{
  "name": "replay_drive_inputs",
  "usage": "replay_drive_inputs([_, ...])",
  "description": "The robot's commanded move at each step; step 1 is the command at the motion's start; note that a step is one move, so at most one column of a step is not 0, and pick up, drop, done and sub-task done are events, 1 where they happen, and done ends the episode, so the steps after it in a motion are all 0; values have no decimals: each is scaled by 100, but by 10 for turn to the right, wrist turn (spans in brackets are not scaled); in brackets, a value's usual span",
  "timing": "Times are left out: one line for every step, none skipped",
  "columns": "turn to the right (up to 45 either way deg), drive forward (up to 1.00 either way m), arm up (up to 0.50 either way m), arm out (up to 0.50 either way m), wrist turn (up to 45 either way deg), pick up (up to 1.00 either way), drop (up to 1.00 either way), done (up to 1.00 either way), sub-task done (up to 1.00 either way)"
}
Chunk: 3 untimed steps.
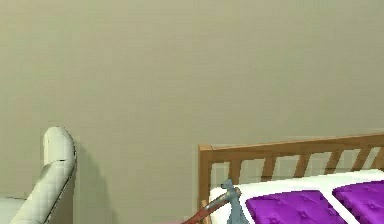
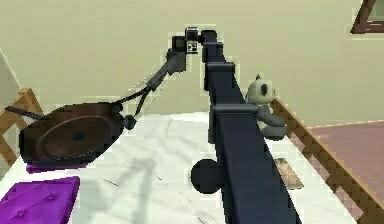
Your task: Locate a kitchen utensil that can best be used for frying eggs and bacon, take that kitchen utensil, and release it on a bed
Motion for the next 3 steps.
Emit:
replay_drive_inputs([0, 0, 0, 0, 450, 0, 0, 0, 0])
replay_drive_inputs([0, 0, 0, 0, 450, 0, 0, 0, 0])
replay_drive_inputs([0, 0, 0, 0, 450, 0, 0, 0, 0])
